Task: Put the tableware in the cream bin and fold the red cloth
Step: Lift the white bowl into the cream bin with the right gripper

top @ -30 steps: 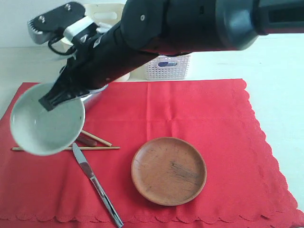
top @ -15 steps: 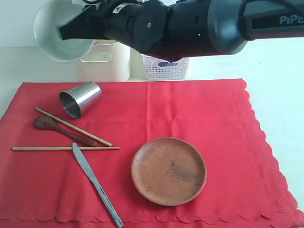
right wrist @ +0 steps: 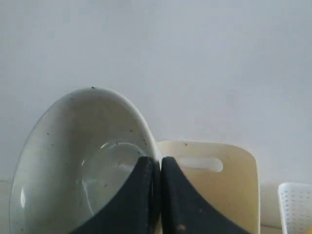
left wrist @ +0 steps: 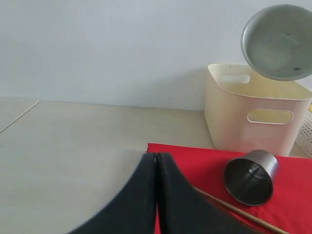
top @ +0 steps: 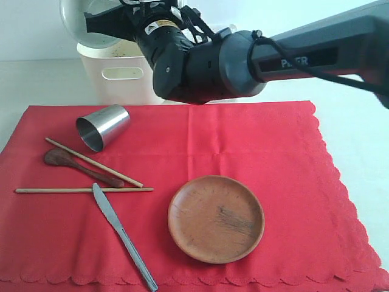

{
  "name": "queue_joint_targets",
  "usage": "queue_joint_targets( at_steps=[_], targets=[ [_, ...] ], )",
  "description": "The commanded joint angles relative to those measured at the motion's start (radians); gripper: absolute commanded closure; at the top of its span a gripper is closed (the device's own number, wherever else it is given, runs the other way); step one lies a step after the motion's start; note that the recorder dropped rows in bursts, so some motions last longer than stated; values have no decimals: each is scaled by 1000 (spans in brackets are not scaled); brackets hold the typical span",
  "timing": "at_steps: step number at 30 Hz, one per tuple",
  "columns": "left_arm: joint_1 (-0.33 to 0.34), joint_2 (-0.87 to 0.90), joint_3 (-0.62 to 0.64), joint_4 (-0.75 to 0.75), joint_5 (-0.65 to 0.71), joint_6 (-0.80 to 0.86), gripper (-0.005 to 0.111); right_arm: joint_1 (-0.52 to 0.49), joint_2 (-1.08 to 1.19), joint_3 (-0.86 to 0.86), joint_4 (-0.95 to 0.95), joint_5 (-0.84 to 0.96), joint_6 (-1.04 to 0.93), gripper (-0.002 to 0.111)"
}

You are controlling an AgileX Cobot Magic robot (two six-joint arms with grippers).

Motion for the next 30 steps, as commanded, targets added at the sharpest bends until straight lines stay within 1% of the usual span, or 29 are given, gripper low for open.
queue_joint_targets(
  at_steps=[1,5,9,19,24,28,30],
  targets=[
    [2,-7,-1,-2,-6,3,106,-6,40,-59,16,-45,16,108],
    [2,-7,-1,-2,-6,3,106,-6,59,-68,132,-75,24,108],
    [2,-7,-1,-2,-6,3,106,-6,65,-68,205,-89,24,108],
    [2,-7,-1,-2,-6,3,106,-6,99,-68,226,-89,-6,108],
    [2,-7,-1,-2,-6,3,106,-6,111,-68,291,-85,-14,108],
    [2,-7,-1,-2,-6,3,106,-6,111,-68,316,-85,-65,108],
    [2,-7,-1,-2,-6,3,106,-6,111,-68,331,-85,-81,106]
  ],
)
